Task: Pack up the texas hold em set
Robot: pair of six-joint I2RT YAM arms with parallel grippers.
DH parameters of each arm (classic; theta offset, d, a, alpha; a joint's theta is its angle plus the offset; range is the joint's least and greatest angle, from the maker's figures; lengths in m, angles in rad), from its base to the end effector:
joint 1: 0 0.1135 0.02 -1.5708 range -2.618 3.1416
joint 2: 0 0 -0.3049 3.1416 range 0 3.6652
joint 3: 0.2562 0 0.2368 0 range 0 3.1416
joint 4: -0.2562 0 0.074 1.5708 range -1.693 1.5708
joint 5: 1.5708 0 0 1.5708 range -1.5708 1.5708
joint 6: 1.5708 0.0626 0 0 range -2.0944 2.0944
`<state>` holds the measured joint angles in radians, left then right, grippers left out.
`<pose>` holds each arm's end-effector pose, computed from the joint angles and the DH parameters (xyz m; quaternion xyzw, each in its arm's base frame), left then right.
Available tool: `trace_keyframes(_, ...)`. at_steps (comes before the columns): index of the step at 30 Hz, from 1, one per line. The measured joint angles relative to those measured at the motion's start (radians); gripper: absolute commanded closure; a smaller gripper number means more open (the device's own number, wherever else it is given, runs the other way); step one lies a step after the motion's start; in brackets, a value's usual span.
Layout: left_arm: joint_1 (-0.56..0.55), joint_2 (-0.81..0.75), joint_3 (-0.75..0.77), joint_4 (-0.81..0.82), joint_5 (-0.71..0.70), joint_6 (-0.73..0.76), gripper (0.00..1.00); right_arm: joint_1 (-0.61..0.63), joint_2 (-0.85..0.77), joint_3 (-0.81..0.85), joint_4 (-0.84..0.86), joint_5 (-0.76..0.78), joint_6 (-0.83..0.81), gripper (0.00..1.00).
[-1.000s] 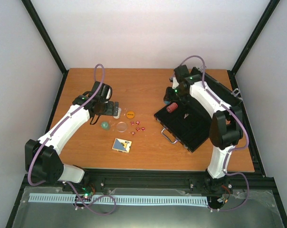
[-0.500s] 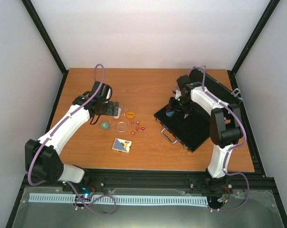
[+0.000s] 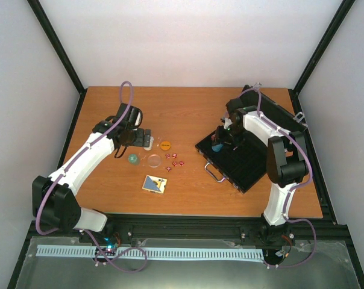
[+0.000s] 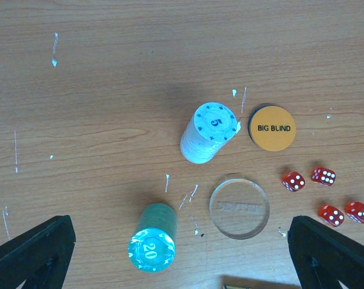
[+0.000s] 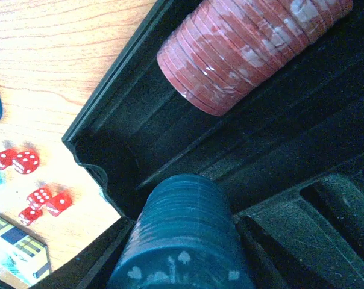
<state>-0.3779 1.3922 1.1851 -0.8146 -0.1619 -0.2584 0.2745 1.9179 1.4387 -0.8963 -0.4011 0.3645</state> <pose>0.2577 -0.0914 0.3094 0.0354 0.9590 -0.0106 0.2810 0.3593 0.1266 0.2187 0.0245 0.9752 0.2182 0.0284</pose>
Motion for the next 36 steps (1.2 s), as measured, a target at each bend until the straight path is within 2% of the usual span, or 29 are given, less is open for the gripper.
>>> trace_keyframes(2,0.000,0.000,-0.001,0.000,0.000,0.000,0.00,0.000,0.002,0.000,-0.007,0.009,-0.001,0.40)
trace_keyframes(8,0.000,0.000,-0.002,0.001,0.000,0.000,0.00,-0.001,0.004,0.000,-0.032,0.071,0.001,0.29)
trace_keyframes(20,0.000,0.011,-0.002,0.007,0.002,0.000,0.00,-0.002,-0.003,0.035,-0.073,0.233,-0.022,0.30)
trace_keyframes(27,0.000,0.011,-0.005,0.008,0.002,0.000,0.00,0.024,-0.017,0.059,-0.069,0.185,-0.064,0.30)
trace_keyframes(36,0.000,0.011,-0.011,0.008,0.001,0.000,0.00,0.163,-0.008,0.059,-0.032,0.088,-0.076,0.30)
